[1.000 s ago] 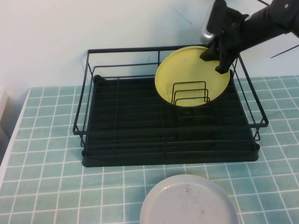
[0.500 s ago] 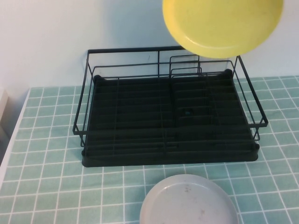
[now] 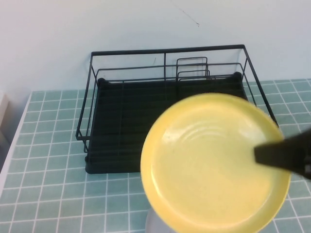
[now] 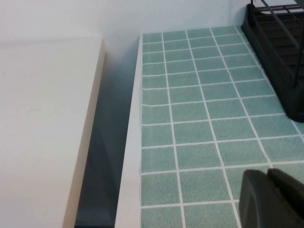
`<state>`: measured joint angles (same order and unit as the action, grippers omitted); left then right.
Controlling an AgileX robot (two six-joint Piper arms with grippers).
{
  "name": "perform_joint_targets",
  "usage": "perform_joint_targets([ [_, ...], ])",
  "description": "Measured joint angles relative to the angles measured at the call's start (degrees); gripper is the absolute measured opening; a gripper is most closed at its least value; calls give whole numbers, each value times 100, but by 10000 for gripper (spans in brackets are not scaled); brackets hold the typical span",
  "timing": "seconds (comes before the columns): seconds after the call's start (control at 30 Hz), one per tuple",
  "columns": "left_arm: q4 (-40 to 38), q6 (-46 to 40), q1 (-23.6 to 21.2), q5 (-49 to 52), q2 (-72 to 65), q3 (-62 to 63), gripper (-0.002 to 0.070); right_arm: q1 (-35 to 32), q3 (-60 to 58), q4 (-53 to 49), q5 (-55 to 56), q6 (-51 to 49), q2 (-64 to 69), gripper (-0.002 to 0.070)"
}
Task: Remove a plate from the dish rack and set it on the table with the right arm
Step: Place the plate from the table
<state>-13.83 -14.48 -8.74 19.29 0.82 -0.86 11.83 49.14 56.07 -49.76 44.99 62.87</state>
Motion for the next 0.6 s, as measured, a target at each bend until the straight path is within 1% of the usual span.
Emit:
perform_joint_targets([
  [0.07, 0, 0, 0, 0, 0, 0, -4, 0, -791, 716, 389, 215, -71, 104],
  [0.2, 0, 0, 0, 0, 0, 0, -4, 0, -1681, 1929, 801, 827, 77, 104],
  [0.3, 0, 0, 0, 0, 0, 0, -4, 0, -1840, 2132, 826, 1733, 349, 104],
  [0.37, 0, 0, 0, 0, 0, 0, -4, 0, -1866, 2176, 774, 2139, 557, 104],
  [0.6, 0, 0, 0, 0, 0, 0, -4, 0, -1867, 2234, 749, 2538, 1447, 104],
])
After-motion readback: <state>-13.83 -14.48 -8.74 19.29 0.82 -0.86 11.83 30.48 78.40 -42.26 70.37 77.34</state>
